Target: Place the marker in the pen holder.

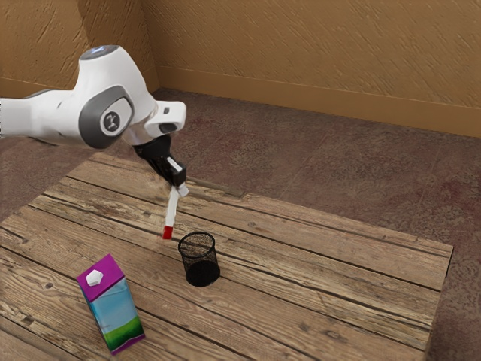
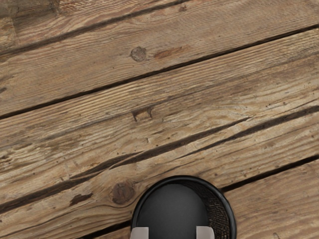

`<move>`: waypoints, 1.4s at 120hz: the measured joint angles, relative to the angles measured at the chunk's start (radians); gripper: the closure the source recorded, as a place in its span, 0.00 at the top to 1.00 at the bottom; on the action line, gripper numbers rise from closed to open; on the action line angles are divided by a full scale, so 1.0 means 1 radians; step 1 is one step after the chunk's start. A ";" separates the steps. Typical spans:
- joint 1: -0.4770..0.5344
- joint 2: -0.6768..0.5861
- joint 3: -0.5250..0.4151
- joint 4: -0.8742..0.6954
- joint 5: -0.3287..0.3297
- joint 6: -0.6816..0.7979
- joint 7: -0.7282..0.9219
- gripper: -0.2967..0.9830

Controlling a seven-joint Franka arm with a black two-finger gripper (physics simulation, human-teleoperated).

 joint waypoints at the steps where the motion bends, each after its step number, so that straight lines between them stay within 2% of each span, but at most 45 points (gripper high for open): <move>1: -0.001 0.000 0.000 0.004 -0.002 0.000 0.002 0.17; 35: 0.037 0.129 0.008 0.102 -0.146 0.048 0.114 0.18; 50: 0.029 0.172 0.003 0.103 -0.183 0.072 0.163 0.19; 69: -0.007 0.182 -0.004 0.102 -0.203 0.091 0.211 0.19; 118: 0.003 0.260 -0.004 0.097 -0.215 0.118 0.293 0.19; 138: 0.008 0.265 -0.004 0.101 -0.232 0.096 0.343 0.47; 152: 0.005 0.206 -0.006 0.150 -0.216 0.045 0.370 0.59; 159: 0.003 0.169 -0.007 0.242 -0.151 -0.029 0.366 0.64; 168: -0.005 0.139 -0.005 0.410 -0.016 -0.221 0.314 0.68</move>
